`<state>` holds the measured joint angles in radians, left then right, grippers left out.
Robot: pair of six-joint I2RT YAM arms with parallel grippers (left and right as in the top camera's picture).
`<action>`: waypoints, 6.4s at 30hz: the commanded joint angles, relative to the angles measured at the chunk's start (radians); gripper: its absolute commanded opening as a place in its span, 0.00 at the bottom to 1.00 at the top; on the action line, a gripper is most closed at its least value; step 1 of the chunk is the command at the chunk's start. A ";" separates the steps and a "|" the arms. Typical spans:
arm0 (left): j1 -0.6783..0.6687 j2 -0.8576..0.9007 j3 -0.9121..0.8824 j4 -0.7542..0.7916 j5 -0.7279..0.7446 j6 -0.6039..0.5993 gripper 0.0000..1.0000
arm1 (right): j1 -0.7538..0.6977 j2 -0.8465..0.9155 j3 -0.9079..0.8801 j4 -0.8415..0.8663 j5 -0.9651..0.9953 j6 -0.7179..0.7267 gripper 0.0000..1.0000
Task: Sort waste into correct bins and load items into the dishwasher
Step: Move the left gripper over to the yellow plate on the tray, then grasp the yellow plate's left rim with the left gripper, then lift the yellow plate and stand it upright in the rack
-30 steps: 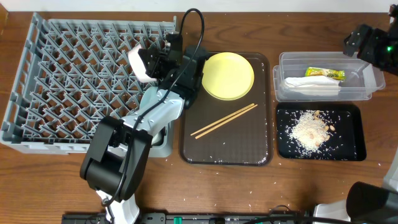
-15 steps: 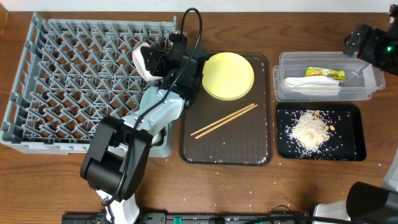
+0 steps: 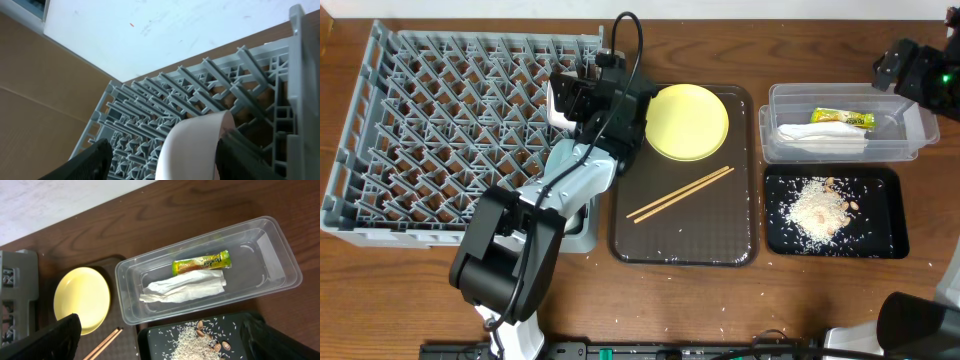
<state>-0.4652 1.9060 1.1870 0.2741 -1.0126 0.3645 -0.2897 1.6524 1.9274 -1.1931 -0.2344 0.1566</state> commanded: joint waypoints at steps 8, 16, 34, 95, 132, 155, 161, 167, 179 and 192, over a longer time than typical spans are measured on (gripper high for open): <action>-0.069 -0.067 0.060 -0.014 0.066 -0.087 0.79 | -0.010 0.003 0.006 -0.002 -0.002 0.011 0.99; -0.109 -0.195 0.252 -0.568 0.542 -0.594 0.74 | -0.010 0.003 0.006 -0.002 -0.002 0.011 0.99; -0.096 0.014 0.534 -1.003 1.006 -1.082 0.59 | -0.010 0.003 0.006 -0.002 -0.002 0.011 0.99; -0.034 0.280 0.244 -0.649 1.133 -1.422 0.08 | -0.010 0.003 0.006 -0.002 -0.002 0.011 0.99; -0.007 0.019 0.243 -0.591 1.177 -1.299 0.49 | -0.010 0.003 0.006 -0.002 -0.002 0.011 0.99; -0.007 0.249 0.241 -0.492 1.260 -1.191 0.42 | -0.010 0.003 0.006 -0.002 -0.002 0.011 0.99; -0.007 0.264 0.241 -0.485 1.259 -1.207 0.37 | -0.010 0.003 0.006 -0.002 -0.002 0.011 0.99; -0.007 0.264 0.239 -0.477 1.252 -1.209 0.08 | -0.010 0.003 0.006 -0.002 -0.002 0.011 0.99; 0.019 0.171 0.239 -0.423 1.287 -1.213 0.07 | -0.010 0.003 0.006 -0.002 -0.002 0.011 0.99; 0.087 0.020 0.239 -0.398 1.405 -1.214 0.07 | -0.010 0.003 0.006 -0.002 -0.002 0.011 0.99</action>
<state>-0.3981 1.9526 1.4296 -0.1265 0.3294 -0.8490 -0.2897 1.6524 1.9274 -1.1931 -0.2344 0.1566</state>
